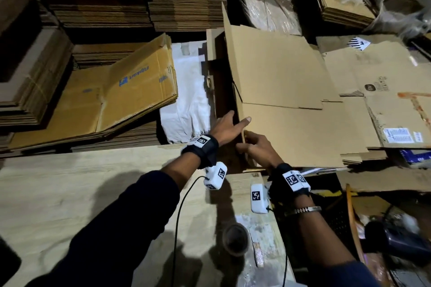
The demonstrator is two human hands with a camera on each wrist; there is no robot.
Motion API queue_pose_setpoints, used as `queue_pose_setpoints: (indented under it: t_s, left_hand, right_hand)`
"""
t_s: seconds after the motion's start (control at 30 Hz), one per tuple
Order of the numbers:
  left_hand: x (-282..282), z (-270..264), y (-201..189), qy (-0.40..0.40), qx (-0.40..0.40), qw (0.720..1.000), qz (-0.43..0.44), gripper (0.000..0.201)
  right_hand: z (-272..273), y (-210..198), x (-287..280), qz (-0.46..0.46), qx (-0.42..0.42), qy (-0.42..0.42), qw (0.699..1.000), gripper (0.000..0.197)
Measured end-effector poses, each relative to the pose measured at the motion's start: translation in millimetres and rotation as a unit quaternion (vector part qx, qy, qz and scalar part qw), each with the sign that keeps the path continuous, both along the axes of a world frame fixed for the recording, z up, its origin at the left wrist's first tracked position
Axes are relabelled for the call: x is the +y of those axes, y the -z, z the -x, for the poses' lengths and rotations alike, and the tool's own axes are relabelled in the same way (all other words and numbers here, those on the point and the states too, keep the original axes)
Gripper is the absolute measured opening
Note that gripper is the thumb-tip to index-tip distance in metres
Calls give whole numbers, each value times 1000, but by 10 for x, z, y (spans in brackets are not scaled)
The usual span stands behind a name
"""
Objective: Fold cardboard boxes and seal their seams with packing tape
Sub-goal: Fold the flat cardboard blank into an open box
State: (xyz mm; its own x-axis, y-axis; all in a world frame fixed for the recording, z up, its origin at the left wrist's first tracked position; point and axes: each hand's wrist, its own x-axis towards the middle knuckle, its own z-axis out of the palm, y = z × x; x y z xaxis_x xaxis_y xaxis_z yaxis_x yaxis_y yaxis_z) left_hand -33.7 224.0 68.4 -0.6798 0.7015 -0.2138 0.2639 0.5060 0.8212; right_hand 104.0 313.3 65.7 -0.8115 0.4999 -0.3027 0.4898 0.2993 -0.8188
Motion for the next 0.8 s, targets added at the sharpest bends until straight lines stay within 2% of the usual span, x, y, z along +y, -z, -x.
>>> queue_pose_setpoints:
  t_s: [0.07, 0.13, 0.23, 0.37, 0.43, 0.57, 0.63, 0.7, 0.8]
  left_hand:
    - [-110, 90, -54, -2, -3, 1000, -3, 78]
    - [-329, 185, -99, -8, 2, 1000, -11, 63]
    - [-794, 298, -237, -42, 12, 999, -9, 62]
    - [-1548, 354, -373, -48, 66, 997, 17, 44]
    - [-2007, 335, -395, -63, 101, 992, 41, 44]
    - [-3056, 296, -498, -102, 154, 981, 56, 41]
    - [-3611, 201, -569, -105, 184, 975, 70, 44]
    - [-4081, 51, -657, -98, 211, 969, 83, 50]
    - [-4768, -205, -654, -93, 242, 961, 101, 51]
  right_hand:
    - [-82, -38, -236, 7, 5, -37, 999, 37]
    - [-161, -24, -505, 16, 15, -62, 998, 44]
    - [-232, 41, -990, 70, 30, -89, 993, 55]
    - [-206, 160, -1678, 118, 34, -126, 984, 98]
    - [-183, 156, -2075, 118, 23, -149, 982, 103]
    - [-136, -3, -3045, 51, 21, -235, 970, 110]
    - [-87, -56, -3489, 65, 4, -282, 957, 106]
    - [28, -76, -3775, 70, 16, -312, 947, 91]
    - [244, -153, -4143, -15, 23, -360, 932, 64]
